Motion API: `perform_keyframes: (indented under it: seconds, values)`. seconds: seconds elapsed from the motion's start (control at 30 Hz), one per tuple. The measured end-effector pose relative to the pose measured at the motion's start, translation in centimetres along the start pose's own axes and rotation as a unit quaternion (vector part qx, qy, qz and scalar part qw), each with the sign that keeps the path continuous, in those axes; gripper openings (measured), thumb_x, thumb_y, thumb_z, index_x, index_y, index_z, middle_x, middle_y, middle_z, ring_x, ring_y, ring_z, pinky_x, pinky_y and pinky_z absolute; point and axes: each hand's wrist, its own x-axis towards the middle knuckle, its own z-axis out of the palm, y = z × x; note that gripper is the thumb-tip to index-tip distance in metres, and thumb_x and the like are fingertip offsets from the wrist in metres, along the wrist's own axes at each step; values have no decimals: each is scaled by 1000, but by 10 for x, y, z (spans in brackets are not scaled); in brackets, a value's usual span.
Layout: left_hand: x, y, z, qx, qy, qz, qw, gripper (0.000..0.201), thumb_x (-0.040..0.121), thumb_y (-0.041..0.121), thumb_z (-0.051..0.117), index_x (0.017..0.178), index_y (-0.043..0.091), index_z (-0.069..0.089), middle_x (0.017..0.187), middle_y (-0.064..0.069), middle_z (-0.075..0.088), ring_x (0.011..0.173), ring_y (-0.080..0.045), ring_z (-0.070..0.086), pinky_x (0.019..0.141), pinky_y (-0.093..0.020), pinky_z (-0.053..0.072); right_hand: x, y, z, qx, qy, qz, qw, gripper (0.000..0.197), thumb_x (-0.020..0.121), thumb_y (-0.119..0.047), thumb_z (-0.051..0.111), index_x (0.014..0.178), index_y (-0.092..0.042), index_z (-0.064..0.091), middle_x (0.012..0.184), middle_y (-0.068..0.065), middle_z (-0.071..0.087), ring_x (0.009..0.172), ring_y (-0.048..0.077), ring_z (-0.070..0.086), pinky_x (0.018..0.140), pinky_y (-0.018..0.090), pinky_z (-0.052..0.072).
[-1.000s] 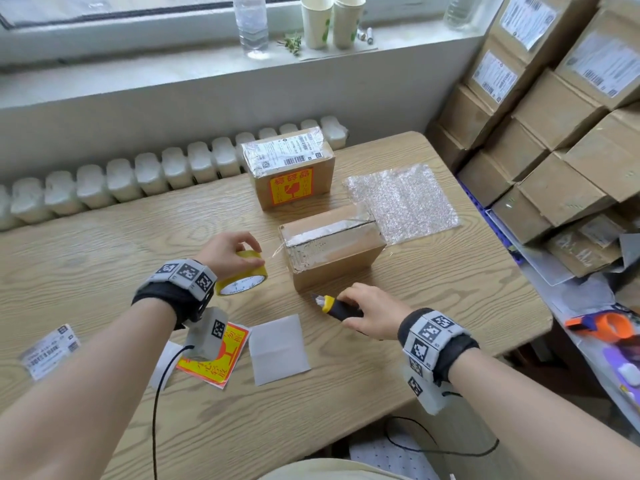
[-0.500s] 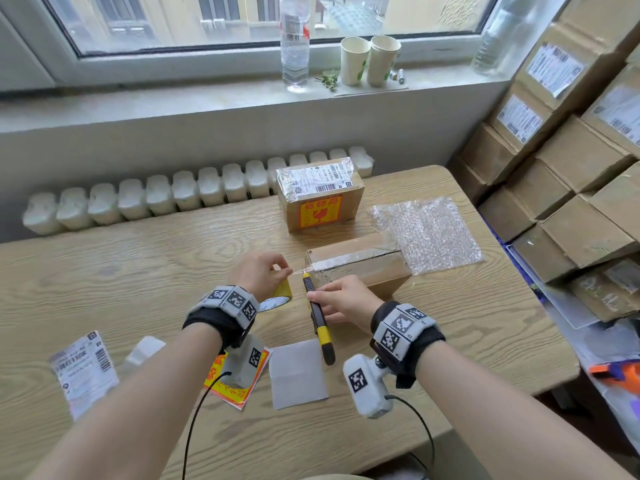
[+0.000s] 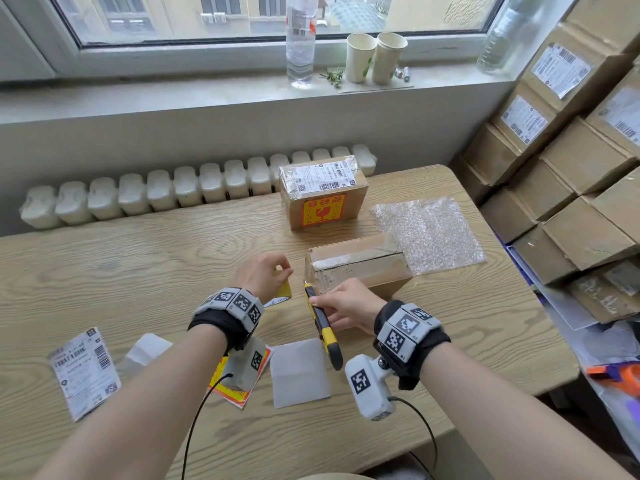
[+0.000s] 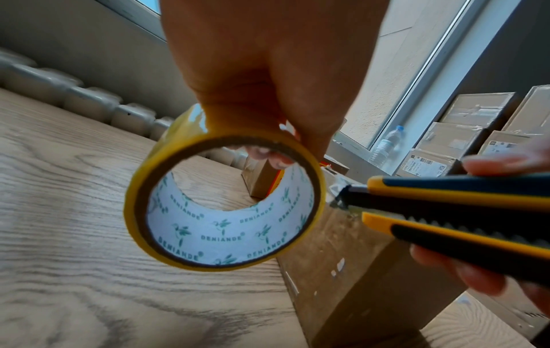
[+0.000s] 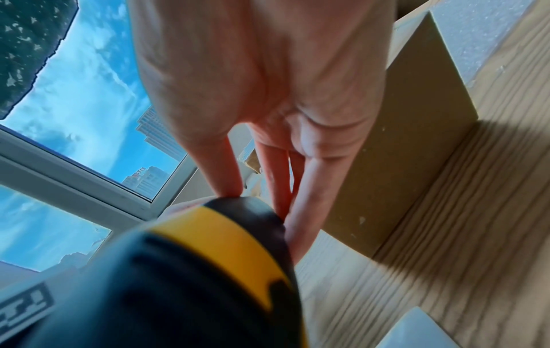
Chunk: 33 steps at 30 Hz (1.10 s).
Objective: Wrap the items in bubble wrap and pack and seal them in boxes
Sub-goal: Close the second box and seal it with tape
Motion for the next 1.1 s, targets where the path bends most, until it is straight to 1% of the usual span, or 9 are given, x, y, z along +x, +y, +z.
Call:
perform_keyframes:
  seconds: [0.13,0.2,0.37,0.47,0.67,0.83,0.9,1.0,1.1]
  values:
    - [0,-7,-4,3,-4,-35,999,16,92,36,55,96,24,65,99,0,61,95,-18,55,72,-29,39,0,18,-3,-90,0,-8,996,35,87,-17,67,105,12,63,86,16,63,63,15,62,57,21,56]
    - [-1,-13,-5,-6,-10,-41,999,17,92,37,55,96,24,65,98,0,60,92,-17,53,74,-30,40,3,30,-5,-177,-1,-40,983,30,83,-20,71,101,5,68,88,13,68,70,17,66,68,27,58]
    - [-7,-17,-2,-41,0,-54,998,16,90,36,58,93,23,66,89,3,56,87,-17,53,75,-32,43,18,64,-10,-494,59,-70,865,29,85,-30,63,107,-11,60,108,10,62,101,29,60,85,37,50]
    - [-12,-19,3,-60,20,-55,996,14,89,33,61,91,21,67,85,3,56,87,-18,53,75,-31,42,25,82,-9,-547,77,-85,829,31,91,-25,57,115,-7,51,119,14,52,112,35,53,90,40,45]
    - [-19,-23,6,-65,17,-70,995,15,90,35,58,92,22,66,86,3,55,86,-16,51,73,-29,38,39,104,-4,-578,101,-101,803,27,95,-15,49,120,-7,47,123,12,49,115,30,51,90,41,46]
    - [-26,-28,4,-65,23,-91,993,16,90,37,57,93,24,66,88,0,60,88,-19,55,81,-35,47,44,109,-1,-601,110,-109,784,29,93,-16,51,120,-9,48,122,9,50,114,27,49,84,40,46]
    - [-30,-30,4,-75,29,-94,992,15,89,35,59,92,23,67,87,-1,61,87,-20,56,81,-37,47,36,101,4,-611,139,-190,756,20,90,-19,55,108,-10,54,109,7,56,101,25,57,73,36,48]
    - [-37,-30,4,-92,41,-97,990,13,88,33,61,88,22,67,83,-3,60,86,-21,56,78,-36,47,22,86,7,-551,228,-432,677,9,81,-21,64,77,-12,62,72,2,58,62,19,58,48,28,44]
    - [-43,-27,2,-100,54,-101,988,14,88,30,62,88,17,68,80,-2,57,84,-19,53,75,-32,43,22,63,0,-522,247,-482,659,37,82,-26,58,111,-4,63,104,13,63,95,26,60,80,36,53]
